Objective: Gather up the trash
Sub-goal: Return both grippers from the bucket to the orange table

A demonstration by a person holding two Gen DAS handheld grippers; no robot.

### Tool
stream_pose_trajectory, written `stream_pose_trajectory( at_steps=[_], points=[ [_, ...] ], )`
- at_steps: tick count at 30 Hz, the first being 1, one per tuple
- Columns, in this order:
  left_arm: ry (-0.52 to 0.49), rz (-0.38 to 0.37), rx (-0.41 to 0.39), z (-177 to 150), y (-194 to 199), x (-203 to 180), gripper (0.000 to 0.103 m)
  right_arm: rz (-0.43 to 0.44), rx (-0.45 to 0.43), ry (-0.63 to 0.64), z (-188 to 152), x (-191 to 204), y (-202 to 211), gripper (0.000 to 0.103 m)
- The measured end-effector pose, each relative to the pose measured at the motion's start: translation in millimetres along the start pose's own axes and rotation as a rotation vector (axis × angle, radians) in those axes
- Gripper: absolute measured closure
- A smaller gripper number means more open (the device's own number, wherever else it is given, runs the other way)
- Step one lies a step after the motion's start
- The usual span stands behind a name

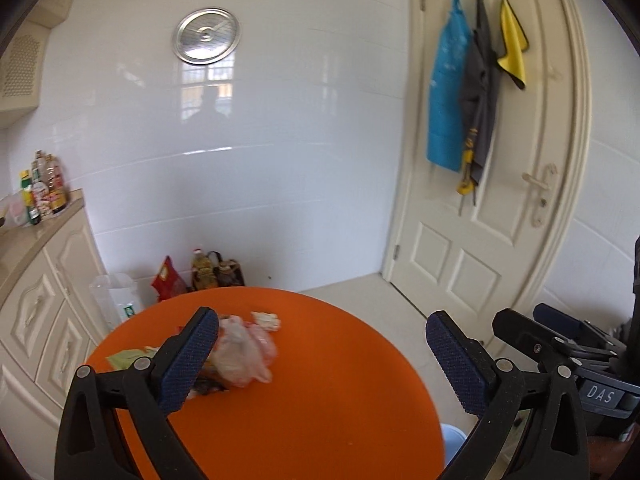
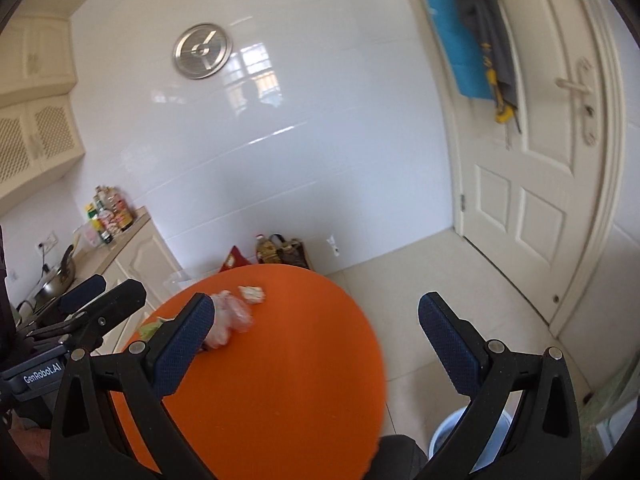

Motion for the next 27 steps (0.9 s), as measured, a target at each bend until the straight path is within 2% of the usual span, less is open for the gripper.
stream_pose_trajectory(
  at_steps=[8,14,16,20,27],
  points=[
    [0.093,0.115,-0.01,-23,28,47,0.001,0.041,0.012,0.13,6,68,-26,0.0],
    [0.141,0.207,-0.019,-35,52,83,0.001,0.06,0.022,0.188,7,104,-40,0.0],
    [0.156,0.23,-0.013,-36,51,85,0.001,0.055,0.031,0.22,5,115,-47,0.0],
    [0.167,0.283,0.007,-43,47,95,0.001,0.065,0.062,0.251,-5,125,-61,0.0],
    [0.187,0.31,0.089,-44,11,97,0.001,0.046,0.159,0.231,-27,111,-101,0.0]
  ],
)
Point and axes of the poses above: each gripper's, at about its wrist camera, not at the fingertips, and y roughly against the way its jaws point, x to its left, z to its top, the point moved 7 cm from there along -y, roughly the way its jaws point, and after that the axes turned 15 degrees about z, right-handed, at the moved point
